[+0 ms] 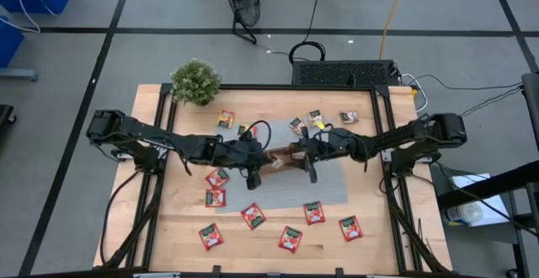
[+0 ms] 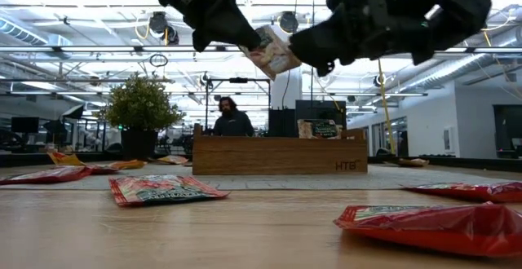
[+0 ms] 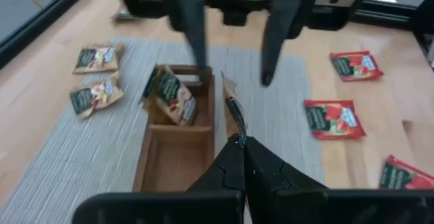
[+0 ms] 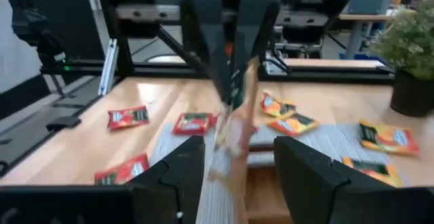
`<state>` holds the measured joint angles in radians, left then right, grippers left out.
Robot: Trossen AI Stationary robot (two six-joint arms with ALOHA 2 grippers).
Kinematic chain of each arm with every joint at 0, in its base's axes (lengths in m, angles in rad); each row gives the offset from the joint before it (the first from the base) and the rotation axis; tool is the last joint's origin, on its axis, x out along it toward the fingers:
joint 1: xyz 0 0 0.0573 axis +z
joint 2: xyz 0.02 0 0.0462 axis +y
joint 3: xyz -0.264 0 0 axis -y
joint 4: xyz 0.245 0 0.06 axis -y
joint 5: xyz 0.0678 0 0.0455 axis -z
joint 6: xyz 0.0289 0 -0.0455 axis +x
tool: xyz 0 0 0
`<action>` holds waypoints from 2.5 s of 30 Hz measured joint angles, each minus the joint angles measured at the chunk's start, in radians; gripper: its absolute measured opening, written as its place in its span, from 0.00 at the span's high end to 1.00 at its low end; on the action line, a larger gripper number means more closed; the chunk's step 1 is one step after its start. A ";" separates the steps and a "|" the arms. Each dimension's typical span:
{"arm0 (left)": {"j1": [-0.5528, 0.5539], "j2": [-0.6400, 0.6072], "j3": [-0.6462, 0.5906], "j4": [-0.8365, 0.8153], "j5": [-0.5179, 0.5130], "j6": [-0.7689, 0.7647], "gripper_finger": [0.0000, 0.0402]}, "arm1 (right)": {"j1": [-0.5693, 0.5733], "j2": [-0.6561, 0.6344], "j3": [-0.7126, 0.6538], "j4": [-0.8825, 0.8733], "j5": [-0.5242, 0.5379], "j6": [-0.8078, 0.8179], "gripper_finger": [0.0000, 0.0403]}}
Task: Pick & Place Tea
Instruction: Put the brown tea bag into the right section of the wooden organizer
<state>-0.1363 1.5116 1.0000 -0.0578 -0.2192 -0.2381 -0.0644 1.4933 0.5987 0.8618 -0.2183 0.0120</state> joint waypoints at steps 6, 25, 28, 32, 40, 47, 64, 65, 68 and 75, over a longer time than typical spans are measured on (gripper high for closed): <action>-0.017 0.058 0.040 -0.036 -0.003 0.020 1.00 | -0.029 0.045 0.088 -0.067 -0.059 0.003 0.60; -0.014 0.093 0.092 -0.086 -0.002 0.042 1.00 | -0.032 0.043 0.105 -0.155 -0.106 -0.006 0.67; -0.014 0.093 0.092 -0.080 -0.002 0.042 1.00 | -0.032 0.043 0.105 -0.156 -0.120 -0.018 0.75; -0.012 0.093 0.092 -0.069 -0.001 0.050 1.00 | -0.031 0.043 0.105 -0.155 -0.202 -0.062 0.96; -0.006 0.088 0.091 -0.062 0.003 0.035 0.97 | 0.013 0.042 0.097 -0.157 -0.098 -0.157 1.00; -0.031 -0.010 0.091 -0.104 -0.024 0.008 0.87 | 0.039 0.019 -0.017 -0.104 0.169 -0.211 1.00; -0.164 -0.091 0.091 -0.076 -0.235 0.091 0.95 | -0.014 -0.056 -0.409 0.353 0.232 -0.175 1.00; -0.164 -0.091 0.091 -0.076 -0.236 0.093 0.96 | -0.020 -0.054 -0.403 0.341 0.198 -0.167 1.00; -0.165 -0.091 0.091 -0.066 -0.236 0.105 0.98 | -0.028 -0.045 -0.385 0.290 0.169 -0.165 1.00; -0.166 -0.090 0.091 -0.072 -0.236 0.107 0.96 | -0.048 -0.017 -0.381 0.270 0.182 -0.176 1.00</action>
<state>-0.3019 1.4212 1.0909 -0.1299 -0.4553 -0.1309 -0.1123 1.4763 0.2181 1.1322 -0.0358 -0.1635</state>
